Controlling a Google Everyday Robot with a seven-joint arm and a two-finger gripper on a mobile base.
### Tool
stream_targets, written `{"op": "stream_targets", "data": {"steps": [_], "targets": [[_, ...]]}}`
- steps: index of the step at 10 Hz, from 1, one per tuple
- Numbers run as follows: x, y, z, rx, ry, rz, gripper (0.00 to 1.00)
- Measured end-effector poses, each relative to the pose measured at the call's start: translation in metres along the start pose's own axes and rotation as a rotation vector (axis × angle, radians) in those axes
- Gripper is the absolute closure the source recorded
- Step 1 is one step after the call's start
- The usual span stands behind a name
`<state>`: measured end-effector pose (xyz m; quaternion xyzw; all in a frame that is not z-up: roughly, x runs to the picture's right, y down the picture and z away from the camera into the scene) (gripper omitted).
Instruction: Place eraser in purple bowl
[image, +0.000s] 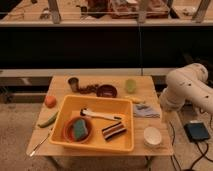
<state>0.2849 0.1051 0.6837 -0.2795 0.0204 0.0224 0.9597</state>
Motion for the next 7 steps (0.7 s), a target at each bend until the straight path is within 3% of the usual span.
{"op": "stream_targets", "data": {"steps": [2,4,7], "targets": [[0.0,0.0,-0.001,0.0,-0.013,-0.001,0.35],[-0.008,0.004,-0.012,0.031,-0.044,-0.025,0.35],[-0.055,0.019,-0.072,0.105,-0.136,-0.133,0.35]]}}
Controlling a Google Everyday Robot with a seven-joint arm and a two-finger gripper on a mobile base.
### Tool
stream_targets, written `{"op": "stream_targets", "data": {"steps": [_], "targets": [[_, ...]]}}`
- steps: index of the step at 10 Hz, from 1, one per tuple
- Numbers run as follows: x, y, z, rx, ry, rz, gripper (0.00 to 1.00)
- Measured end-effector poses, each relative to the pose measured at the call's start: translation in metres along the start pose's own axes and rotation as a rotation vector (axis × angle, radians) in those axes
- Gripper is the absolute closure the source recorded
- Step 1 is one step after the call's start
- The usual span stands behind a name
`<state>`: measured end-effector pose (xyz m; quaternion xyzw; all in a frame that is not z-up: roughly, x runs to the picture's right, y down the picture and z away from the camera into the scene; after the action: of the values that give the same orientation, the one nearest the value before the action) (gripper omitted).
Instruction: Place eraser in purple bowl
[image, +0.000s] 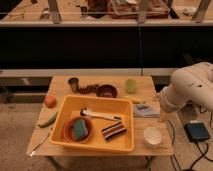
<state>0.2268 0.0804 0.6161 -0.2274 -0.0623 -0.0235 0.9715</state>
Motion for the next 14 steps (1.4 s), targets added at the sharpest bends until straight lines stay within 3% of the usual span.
{"op": "stream_targets", "data": {"steps": [2,3,8,9,11,14], "targets": [[-0.043,-0.001,-0.042,0.027,-0.064,-0.087,0.35],[-0.049,-0.001,-0.047,0.03,-0.073,-0.099,0.35],[-0.052,-0.001,-0.047,0.031,-0.075,-0.109,0.35],[-0.058,0.001,-0.045,0.025,-0.092,-0.131,0.35],[-0.079,0.006,-0.033,0.008,-0.135,-0.173,0.35],[-0.144,0.012,-0.003,-0.015,-0.199,-0.248,0.35]]}}
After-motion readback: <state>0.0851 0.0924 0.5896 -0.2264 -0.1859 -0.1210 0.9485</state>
